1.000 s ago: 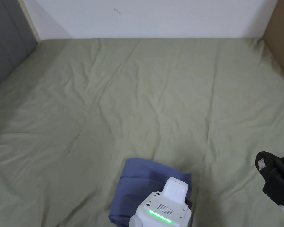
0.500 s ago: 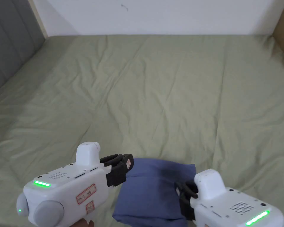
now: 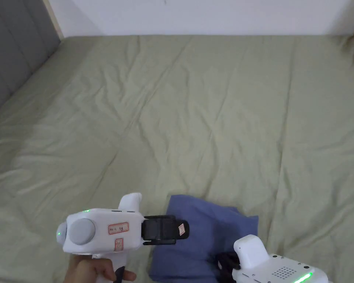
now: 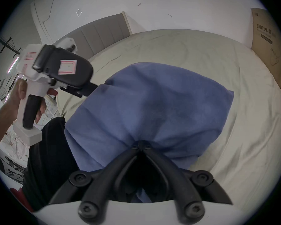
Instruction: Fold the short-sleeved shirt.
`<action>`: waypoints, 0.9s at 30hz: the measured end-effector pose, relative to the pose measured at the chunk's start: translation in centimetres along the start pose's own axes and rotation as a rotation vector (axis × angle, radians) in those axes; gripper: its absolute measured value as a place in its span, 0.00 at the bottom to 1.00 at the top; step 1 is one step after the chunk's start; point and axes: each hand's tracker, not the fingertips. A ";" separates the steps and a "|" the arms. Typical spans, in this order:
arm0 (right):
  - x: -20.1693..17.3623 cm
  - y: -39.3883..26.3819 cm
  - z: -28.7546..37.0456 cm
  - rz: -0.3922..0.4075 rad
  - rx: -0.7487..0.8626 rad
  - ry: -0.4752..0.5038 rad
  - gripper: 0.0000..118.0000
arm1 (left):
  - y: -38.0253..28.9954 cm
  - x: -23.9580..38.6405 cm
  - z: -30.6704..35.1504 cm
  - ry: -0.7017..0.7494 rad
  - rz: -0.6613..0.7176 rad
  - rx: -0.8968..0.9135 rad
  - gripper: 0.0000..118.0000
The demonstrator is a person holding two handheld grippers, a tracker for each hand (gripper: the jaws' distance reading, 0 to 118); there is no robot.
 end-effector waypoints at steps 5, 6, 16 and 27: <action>0.4 -0.3 -0.2 -0.023 0.009 0.010 0.00 | -0.3 -0.5 -1.9 -0.051 -0.025 -0.105 0.88; -1.2 0.4 0.4 -0.024 0.010 0.012 0.00 | -0.3 -0.3 -2.3 -0.051 -0.039 -0.113 0.75; -0.7 0.6 1.4 -0.044 0.042 0.038 0.00 | 1.6 -0.8 -2.8 -0.078 -0.067 -0.218 0.19; -3.9 4.8 4.8 -0.067 0.124 0.111 0.00 | 7.5 -10.7 9.0 -0.131 -0.021 -0.159 0.18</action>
